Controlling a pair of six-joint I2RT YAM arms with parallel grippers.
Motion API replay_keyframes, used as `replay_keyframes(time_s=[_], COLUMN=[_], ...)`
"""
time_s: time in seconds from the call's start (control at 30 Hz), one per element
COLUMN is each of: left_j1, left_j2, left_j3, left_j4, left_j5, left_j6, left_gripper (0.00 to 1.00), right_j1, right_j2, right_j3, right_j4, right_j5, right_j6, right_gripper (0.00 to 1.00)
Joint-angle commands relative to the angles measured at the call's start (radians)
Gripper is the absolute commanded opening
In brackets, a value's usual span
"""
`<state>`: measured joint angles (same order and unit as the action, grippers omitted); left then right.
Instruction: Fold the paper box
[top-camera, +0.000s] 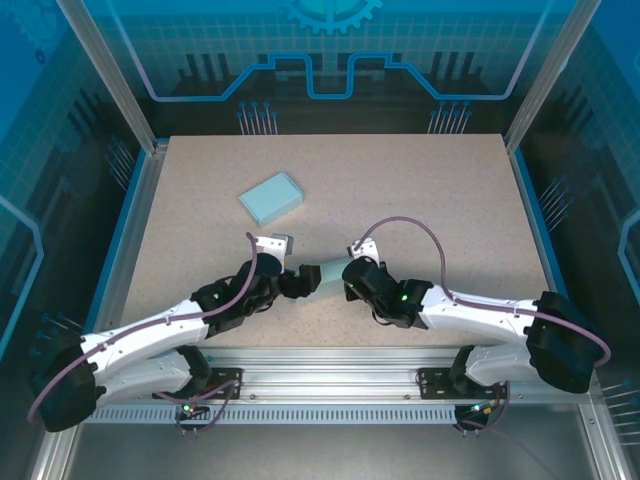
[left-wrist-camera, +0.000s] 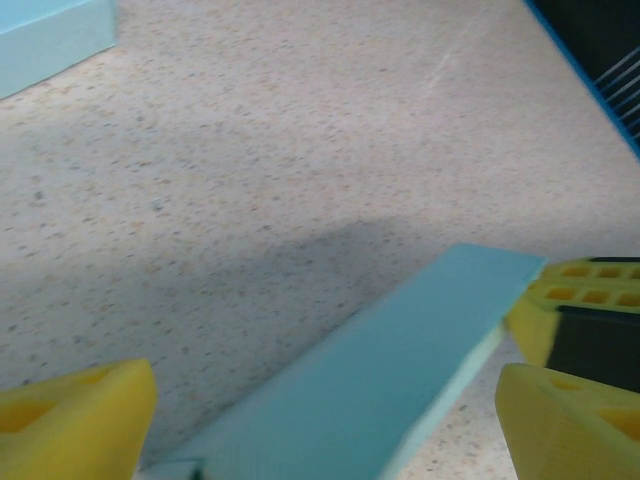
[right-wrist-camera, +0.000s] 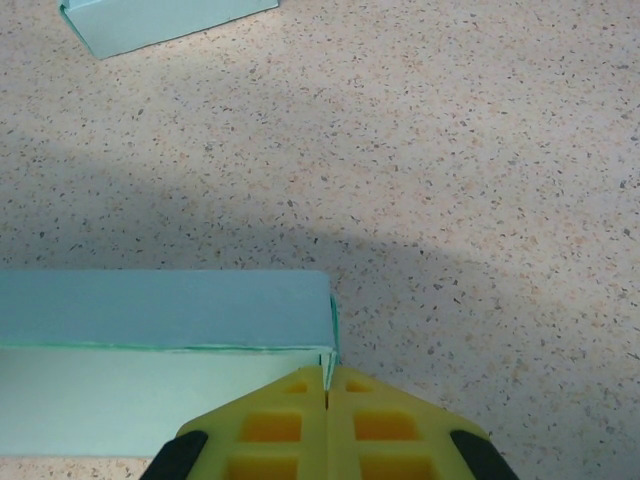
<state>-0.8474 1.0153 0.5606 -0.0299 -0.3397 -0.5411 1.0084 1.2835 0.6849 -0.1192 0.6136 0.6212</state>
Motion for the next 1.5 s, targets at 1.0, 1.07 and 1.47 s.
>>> replay_keyframes(time_s=[1.0,1.07,1.47], left_j1=[0.014,0.014,-0.004], left_j2=[0.152,0.175,0.183], left_j3=[-0.097,-0.105,-0.203], left_j4=[0.040,0.056,0.133], left_j5=[-0.064,-0.060,-0.118], left_j6=[-0.227,-0.236,-0.279], left_gripper=[0.71,0.69,0.61], right_j1=[0.058,0.060,0.073], right_j2=[0.102,0.099,0.023], right_j3=[0.059,0.062,0.076], right_j4=[-0.138,-0.146,-0.171], right_j5=[0.002,0.002,-0.033], right_j6=[0.000,0.000,-0.012], right_gripper=[0.00,0.00,0.35])
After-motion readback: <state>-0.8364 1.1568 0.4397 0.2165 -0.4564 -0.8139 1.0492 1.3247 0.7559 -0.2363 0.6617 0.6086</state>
